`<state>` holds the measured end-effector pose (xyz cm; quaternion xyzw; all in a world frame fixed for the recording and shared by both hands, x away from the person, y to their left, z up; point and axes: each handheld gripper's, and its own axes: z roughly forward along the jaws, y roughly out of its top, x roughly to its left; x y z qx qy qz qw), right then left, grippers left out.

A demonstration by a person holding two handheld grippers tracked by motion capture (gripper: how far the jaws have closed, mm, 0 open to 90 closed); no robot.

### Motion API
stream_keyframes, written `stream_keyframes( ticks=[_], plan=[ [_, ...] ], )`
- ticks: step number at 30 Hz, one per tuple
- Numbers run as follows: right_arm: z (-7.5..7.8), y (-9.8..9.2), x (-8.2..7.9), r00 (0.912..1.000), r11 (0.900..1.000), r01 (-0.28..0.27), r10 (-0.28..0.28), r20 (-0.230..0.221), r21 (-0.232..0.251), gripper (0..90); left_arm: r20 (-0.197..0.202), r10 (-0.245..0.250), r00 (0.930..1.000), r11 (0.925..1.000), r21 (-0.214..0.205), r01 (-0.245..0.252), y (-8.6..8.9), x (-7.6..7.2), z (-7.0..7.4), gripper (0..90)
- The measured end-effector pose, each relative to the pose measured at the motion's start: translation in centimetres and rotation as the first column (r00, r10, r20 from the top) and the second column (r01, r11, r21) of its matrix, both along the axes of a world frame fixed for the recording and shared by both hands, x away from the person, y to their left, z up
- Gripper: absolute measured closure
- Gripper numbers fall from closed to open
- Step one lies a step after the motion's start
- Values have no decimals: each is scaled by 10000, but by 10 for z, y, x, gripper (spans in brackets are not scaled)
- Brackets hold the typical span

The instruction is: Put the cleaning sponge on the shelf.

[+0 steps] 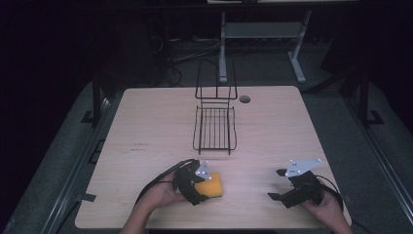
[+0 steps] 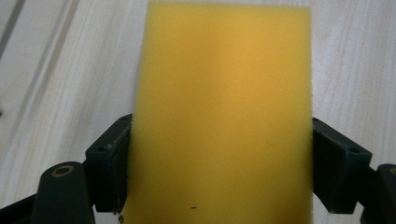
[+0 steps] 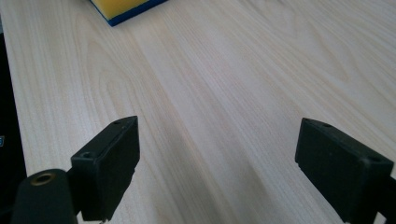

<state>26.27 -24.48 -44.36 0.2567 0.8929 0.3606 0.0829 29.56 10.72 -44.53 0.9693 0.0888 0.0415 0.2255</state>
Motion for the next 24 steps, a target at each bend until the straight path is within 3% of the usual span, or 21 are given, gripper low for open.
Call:
stream_keyframes(
  ticks=[11,24],
  plan=[
    [0,0,0,10000,10000,7,-7,-7,-2,136,76,337,9994,9984,-461,-333,10,3,12,218],
    [-2,0,1,10000,10000,-51,51,-83,-17,136,217,345,9992,9981,-519,-333,10,17,29,219]
  ],
)
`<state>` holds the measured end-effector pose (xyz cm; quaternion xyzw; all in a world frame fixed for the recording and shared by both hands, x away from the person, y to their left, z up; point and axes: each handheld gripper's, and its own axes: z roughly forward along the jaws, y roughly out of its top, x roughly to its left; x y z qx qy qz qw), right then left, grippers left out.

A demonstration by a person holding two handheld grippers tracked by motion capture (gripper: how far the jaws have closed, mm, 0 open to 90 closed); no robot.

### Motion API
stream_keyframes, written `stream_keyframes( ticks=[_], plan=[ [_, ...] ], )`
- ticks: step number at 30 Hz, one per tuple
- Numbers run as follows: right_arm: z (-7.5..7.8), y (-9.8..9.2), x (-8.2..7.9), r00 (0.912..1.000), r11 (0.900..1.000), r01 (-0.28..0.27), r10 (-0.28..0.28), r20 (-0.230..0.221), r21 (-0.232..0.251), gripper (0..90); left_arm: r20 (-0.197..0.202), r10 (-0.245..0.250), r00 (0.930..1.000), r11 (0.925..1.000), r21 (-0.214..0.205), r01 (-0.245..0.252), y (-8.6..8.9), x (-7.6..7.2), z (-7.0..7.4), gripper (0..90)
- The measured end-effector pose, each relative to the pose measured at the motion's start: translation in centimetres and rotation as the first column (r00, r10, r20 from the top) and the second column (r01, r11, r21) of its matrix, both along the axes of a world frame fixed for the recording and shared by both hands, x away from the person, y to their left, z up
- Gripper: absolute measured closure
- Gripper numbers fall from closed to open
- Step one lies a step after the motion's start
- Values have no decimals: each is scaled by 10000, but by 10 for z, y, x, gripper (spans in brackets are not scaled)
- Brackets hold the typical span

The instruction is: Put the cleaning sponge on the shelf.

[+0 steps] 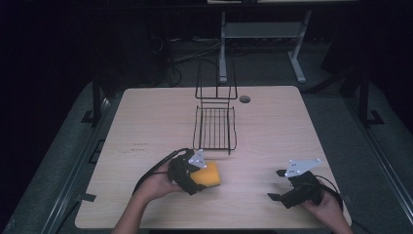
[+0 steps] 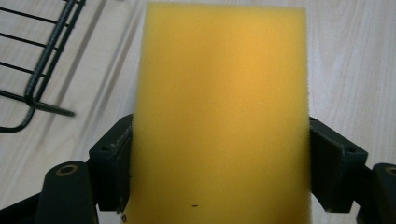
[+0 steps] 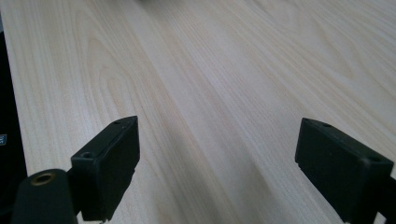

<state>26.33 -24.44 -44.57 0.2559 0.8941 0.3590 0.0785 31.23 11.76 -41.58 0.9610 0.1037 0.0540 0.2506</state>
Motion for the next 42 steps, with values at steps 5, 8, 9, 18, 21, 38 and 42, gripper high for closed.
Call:
stream_keyframes(
  ticks=[5,8,9,18,21,38,42],
  plan=[
    [-1,1,0,10000,10000,-36,36,-39,-37,136,77,18,10000,9999,-110,-17,-2,7,8,219],
    [-1,1,0,10000,10000,-48,48,-62,-31,136,128,-65,9999,9999,-154,67,-3,12,11,219],
    [-1,1,0,10000,10000,-49,49,-53,-23,136,92,-31,10000,9998,-206,33,-5,13,12,219],
    [0,0,0,10000,10000,-43,43,-74,1,136,54,-50,10000,9995,-319,51,-6,27,18,218],
    [-1,0,0,10000,10000,-43,43,-76,-34,136,74,-46,10000,9992,-395,48,-8,33,21,218],
    [0,-1,1,10000,10000,-63,63,-74,13,136,104,-75,9999,9991,-406,80,-11,54,30,218],
    [0,-1,1,9999,10000,-93,93,-70,16,136,35,-22,10000,9988,-481,23,-12,58,29,218]
  ],
)
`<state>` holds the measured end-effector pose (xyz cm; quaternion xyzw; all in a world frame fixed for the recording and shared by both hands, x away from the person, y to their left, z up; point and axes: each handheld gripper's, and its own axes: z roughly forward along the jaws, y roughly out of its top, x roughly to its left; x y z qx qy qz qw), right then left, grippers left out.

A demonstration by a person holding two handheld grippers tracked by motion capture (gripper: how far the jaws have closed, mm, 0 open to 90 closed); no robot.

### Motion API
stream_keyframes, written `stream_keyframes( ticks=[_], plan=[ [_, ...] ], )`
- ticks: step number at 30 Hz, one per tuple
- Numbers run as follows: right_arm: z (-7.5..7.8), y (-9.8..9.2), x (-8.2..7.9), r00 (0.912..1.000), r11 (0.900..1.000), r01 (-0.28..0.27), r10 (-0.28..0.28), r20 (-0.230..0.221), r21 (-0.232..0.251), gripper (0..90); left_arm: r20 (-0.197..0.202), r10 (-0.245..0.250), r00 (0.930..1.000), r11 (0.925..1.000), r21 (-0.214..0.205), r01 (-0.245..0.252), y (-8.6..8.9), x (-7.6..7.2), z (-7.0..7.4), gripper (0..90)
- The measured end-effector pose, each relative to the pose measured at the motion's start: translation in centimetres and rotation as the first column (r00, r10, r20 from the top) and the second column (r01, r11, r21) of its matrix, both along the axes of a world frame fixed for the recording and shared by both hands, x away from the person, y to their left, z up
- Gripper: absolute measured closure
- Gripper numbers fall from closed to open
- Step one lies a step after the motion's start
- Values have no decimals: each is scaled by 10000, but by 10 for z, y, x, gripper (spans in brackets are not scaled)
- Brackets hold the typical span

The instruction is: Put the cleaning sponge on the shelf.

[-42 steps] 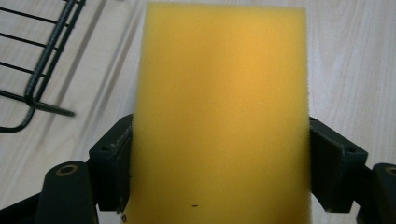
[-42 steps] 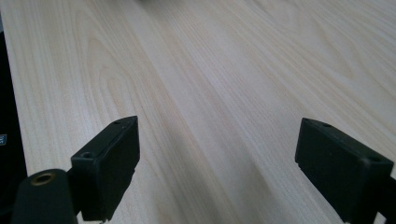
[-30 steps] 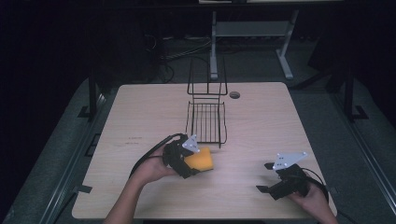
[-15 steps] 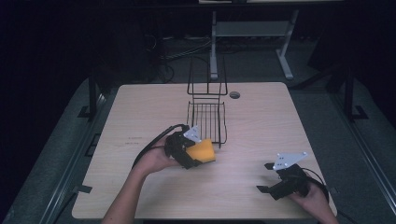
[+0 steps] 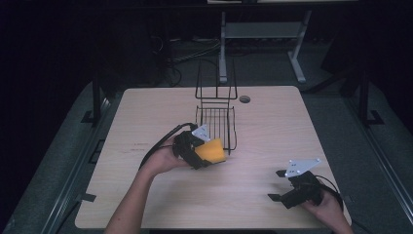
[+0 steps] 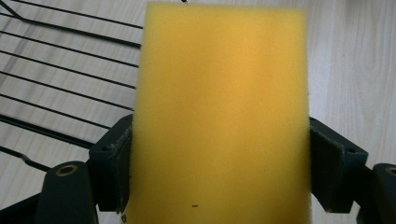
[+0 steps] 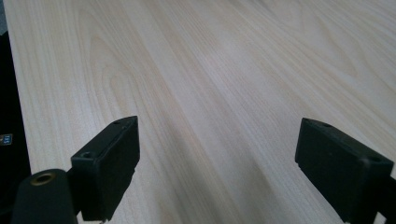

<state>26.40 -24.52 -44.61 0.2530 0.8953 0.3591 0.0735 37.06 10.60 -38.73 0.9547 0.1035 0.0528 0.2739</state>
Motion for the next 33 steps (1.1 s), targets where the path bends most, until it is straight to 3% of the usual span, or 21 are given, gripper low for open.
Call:
stream_keyframes(
  ticks=[8,11,23,33],
  plan=[
    [0,0,0,10000,10000,-11,11,11,18,136,0,-34,10000,10000,14,34,-2,8,3,218],
    [1,0,0,10000,10000,-14,14,17,18,136,-86,125,9999,9997,-228,-127,-1,15,6,218],
    [1,0,0,10000,10000,-12,12,-17,34,136,17,-51,10000,9999,107,51,-11,31,10,218],
    [0,0,1,10000,10000,1,-1,-66,19,136,-85,-44,10000,10000,31,45,-15,47,11,218]
  ],
)
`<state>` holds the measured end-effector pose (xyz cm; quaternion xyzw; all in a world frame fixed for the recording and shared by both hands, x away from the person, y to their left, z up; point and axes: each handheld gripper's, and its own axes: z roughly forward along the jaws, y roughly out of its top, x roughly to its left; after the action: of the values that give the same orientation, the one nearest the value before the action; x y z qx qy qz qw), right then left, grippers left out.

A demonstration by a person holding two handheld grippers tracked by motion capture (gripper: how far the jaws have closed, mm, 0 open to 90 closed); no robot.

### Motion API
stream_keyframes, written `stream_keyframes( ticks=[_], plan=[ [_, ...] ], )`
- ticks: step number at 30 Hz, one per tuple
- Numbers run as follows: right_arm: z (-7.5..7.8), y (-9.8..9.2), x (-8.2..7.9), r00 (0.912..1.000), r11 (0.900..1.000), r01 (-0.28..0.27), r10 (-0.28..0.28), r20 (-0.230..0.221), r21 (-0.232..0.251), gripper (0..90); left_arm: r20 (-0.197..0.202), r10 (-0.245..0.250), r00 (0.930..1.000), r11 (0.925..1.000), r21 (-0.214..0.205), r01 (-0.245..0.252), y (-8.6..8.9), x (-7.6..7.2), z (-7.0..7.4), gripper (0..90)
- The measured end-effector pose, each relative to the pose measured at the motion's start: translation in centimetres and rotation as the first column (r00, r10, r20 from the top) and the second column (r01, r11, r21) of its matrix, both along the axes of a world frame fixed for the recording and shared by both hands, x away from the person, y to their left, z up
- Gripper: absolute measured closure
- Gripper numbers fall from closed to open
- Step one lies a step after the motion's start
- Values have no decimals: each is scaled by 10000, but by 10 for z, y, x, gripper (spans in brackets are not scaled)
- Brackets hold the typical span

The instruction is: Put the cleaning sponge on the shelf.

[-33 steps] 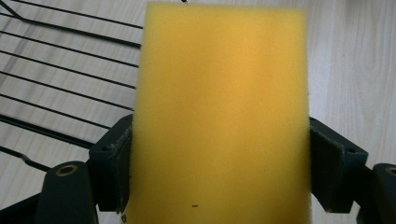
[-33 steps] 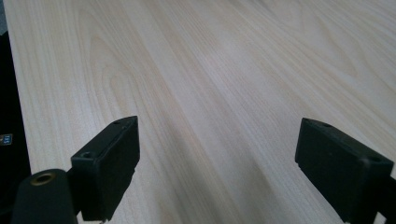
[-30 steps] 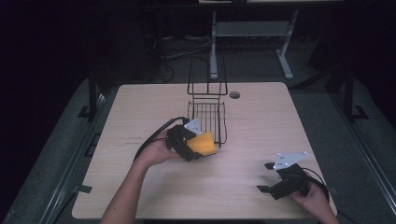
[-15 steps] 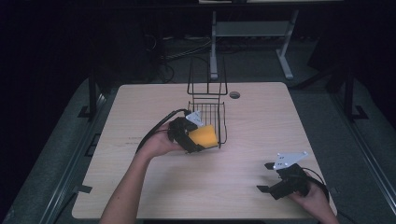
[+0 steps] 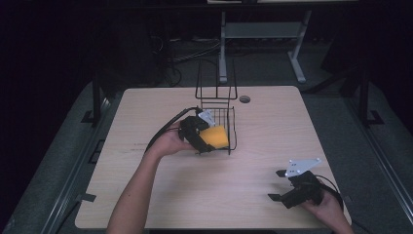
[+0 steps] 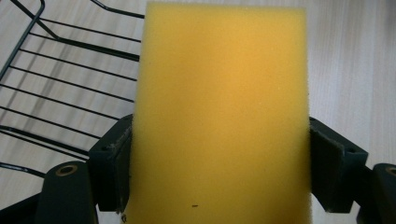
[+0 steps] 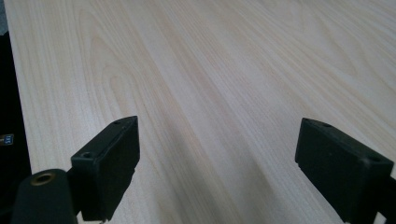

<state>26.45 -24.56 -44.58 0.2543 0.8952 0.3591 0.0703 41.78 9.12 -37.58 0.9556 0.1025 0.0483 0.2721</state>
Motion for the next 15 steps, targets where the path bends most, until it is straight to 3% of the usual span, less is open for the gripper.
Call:
stream_keyframes(
  ticks=[15],
  plan=[
    [0,-1,0,10000,10000,4,-4,13,10,136,-137,135,9998,9999,-76,-136,-8,18,-8,218]
  ],
)
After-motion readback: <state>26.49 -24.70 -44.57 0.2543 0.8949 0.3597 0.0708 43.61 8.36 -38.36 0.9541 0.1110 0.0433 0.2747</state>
